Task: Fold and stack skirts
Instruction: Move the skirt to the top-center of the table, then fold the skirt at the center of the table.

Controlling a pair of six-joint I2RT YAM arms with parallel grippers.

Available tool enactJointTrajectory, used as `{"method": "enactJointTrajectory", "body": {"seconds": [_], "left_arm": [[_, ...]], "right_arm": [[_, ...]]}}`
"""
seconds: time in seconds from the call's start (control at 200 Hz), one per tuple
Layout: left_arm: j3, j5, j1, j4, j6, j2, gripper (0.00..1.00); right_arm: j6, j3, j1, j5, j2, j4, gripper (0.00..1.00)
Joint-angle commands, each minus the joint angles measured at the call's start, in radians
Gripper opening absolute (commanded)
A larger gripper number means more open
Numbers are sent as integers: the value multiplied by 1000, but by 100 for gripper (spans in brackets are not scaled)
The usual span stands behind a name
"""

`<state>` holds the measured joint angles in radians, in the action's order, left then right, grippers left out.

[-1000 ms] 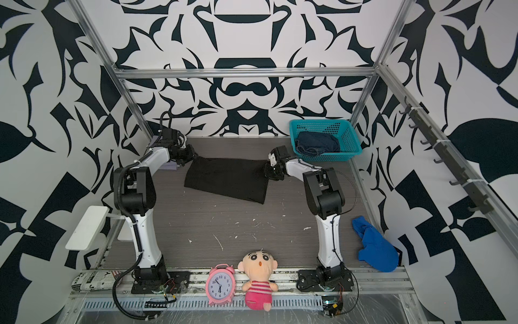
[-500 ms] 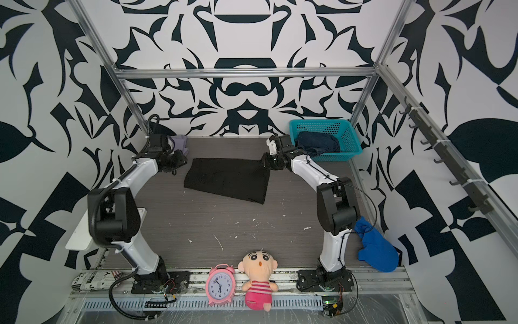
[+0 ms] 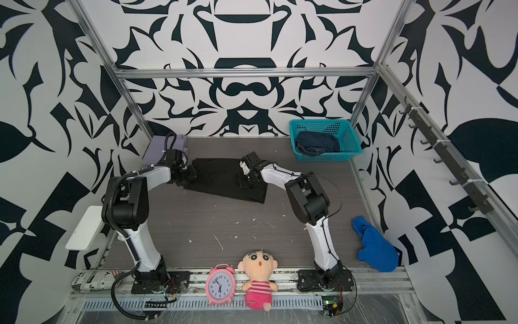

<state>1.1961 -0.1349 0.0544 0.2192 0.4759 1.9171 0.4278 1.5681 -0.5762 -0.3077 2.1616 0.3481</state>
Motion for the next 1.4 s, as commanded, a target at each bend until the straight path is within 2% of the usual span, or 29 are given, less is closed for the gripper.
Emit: {"method": "enactJointTrajectory", "body": {"seconds": [0.0,0.25,0.505,0.61,0.66,0.785,0.845,0.95,1.12,1.395], "left_arm": [[-28,1,18,-57,30,-25,22],[-133,10,54,-78,100,-83,23],[-229,29,81,-57,163,-237,27],[-230,73,78,-48,139,-297,36],[-228,81,70,-50,129,-323,49],[-269,32,10,-116,160,-378,77],[-280,-17,-30,-127,184,-370,84],[-268,-89,-59,-108,179,-318,84],[-280,-134,-60,-177,172,-238,84],[-282,-189,-54,-272,197,-103,66]], "right_arm": [[17,16,9,66,-37,-19,8],[37,-123,38,89,-76,-90,7],[26,-272,88,75,-177,-119,6],[15,-265,87,28,-198,-122,7],[27,-257,88,28,-214,-117,9],[59,-258,107,29,-269,-141,22],[67,-262,122,23,-289,-151,25],[64,-267,136,16,-308,-152,26],[69,-302,154,32,-316,-166,27],[83,-367,209,9,-319,-204,28]]}}
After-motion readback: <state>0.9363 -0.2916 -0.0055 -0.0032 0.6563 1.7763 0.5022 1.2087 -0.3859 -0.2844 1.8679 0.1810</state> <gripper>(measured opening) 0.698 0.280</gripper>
